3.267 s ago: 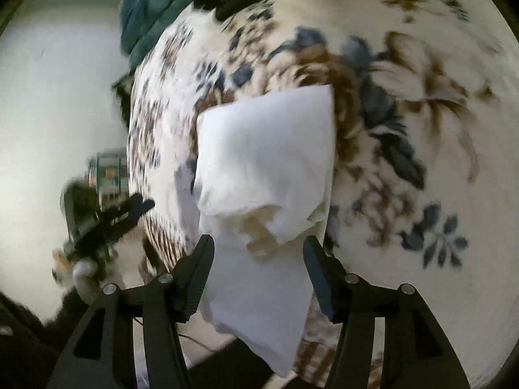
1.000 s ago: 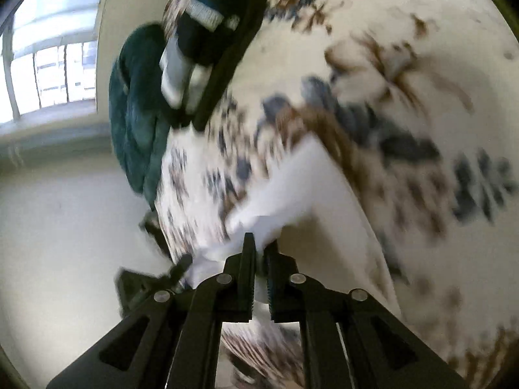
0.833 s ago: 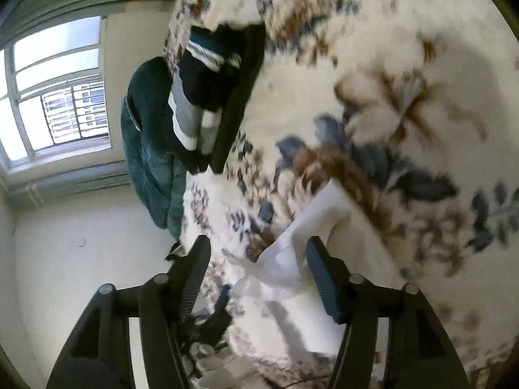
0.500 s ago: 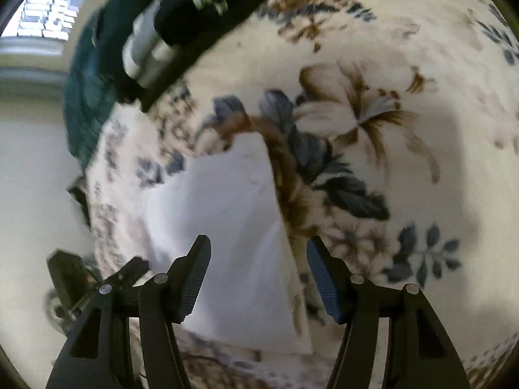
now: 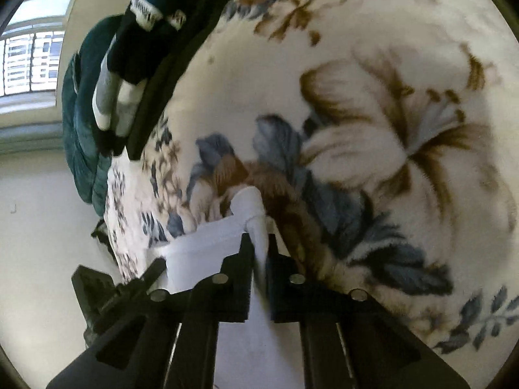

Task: Fold small clothes

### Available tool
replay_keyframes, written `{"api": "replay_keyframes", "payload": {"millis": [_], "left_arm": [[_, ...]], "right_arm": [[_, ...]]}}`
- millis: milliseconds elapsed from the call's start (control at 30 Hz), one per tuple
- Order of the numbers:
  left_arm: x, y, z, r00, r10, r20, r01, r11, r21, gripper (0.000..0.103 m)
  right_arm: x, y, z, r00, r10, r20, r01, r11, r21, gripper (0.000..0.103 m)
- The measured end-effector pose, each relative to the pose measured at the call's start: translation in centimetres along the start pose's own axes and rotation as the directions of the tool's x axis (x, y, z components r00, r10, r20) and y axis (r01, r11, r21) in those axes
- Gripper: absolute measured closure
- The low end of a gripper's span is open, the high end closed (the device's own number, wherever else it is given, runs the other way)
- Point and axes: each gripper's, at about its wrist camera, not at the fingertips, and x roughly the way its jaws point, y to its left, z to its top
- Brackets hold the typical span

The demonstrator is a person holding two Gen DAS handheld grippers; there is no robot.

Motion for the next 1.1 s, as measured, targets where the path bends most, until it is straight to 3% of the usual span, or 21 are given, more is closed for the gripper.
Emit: {"api": "replay_keyframes", "payload": {"millis": [100,167,200,233,267,333,367,433,567,733,800,833,867,900,1000,1100], "left_arm": [[0.6,0.9,0.7,1.0,0.01,-0.022,-0.011,1.0,-0.027,0.097],[0.5,1.4,1.0,0.998,-0.02,-0.064,0.017,0.998,-0.058,0.093],[0.0,1.7,0.9,0.995,-0.056,-0.078,0.051,0.996,-0.069,0.09],[-0.8,1.9,0.7,0.993,-0.078,-0.084,0.072,0.995,-0.069,0.076],[-1.6,2.3,0.4,0.991,-0.11,-0.082,0.104,0.992,-0.069,0.059],[-3.4,3.6,-0.9,0.982,-0.176,-0.067,0.171,0.982,-0.083,0.044],[-3.7,4.2,-1.5,0.977,-0.203,-0.07,0.196,0.976,-0.092,0.044],[-3.5,5.5,-3.5,0.959,-0.259,-0.117,0.244,0.962,-0.124,0.044],[-1.0,5.9,-6.6,0.936,-0.285,-0.208,0.26,0.956,-0.139,0.044],[0.2,3.6,-7.2,0.946,-0.257,-0.198,0.241,0.965,-0.103,0.044],[0.0,2.7,-7.1,0.955,-0.24,-0.172,0.229,0.97,-0.078,0.054],[-0.2,2.0,-7.0,0.962,-0.214,-0.168,0.208,0.977,-0.051,0.088],[-0.6,1.7,-7.0,0.967,-0.204,-0.154,0.2,0.979,-0.04,0.089],[-0.8,1.5,-7.1,0.97,-0.193,-0.145,0.19,0.981,-0.035,0.089],[-2.0,0.0,-6.8,0.973,-0.2,-0.117,0.197,0.98,-0.034,0.089],[-4.1,-2.0,-5.6,0.972,-0.219,-0.087,0.219,0.976,-0.008,0.089]], "right_arm": [[-0.1,0.1,1.0,0.998,-0.058,0.032,0.058,0.998,0.004,0.1],[0.0,0.0,1.5,0.998,-0.057,0.003,0.057,0.998,0.008,0.1],[-0.1,0.1,1.6,0.998,-0.062,-0.018,0.062,0.998,0.002,0.098],[-0.6,0.1,1.5,0.997,-0.065,-0.041,0.065,0.998,-0.006,0.098],[-1.0,0.1,1.2,0.997,-0.055,-0.06,0.054,0.998,-0.015,0.091],[-2.3,-0.3,0.2,0.995,-0.03,-0.098,0.027,0.999,-0.025,0.06],[-3.0,-0.8,-0.5,0.994,-0.006,-0.113,0.003,1.0,-0.025,0.04],[-3.3,-2.1,-1.9,0.984,0.039,-0.171,-0.043,0.999,-0.018,0.033],[-0.8,-5.1,-4.6,0.939,0.146,-0.312,-0.138,0.989,0.048,0.033],[2.4,-5.3,-5.9,0.905,0.226,-0.361,-0.214,0.974,0.074,0.031],[3.2,-4.7,-6.3,0.9,0.233,-0.367,-0.225,0.972,0.066,0.032],[3.4,-4.2,-6.4,0.9,0.228,-0.372,-0.227,0.973,0.047,0.037],[3.4,-3.9,-6.6,0.899,0.222,-0.376,-0.227,0.973,0.034,0.064],[3.3,-3.7,-6.6,0.9,0.226,-0.374,-0.229,0.973,0.036,0.081],[1.9,-1.7,-6.4,0.913,0.208,-0.352,-0.228,0.974,-0.016,0.088],[-0.3,0.8,-5.5,0.92,0.214,-0.328,-0.245,0.968,-0.054,0.089]]}}
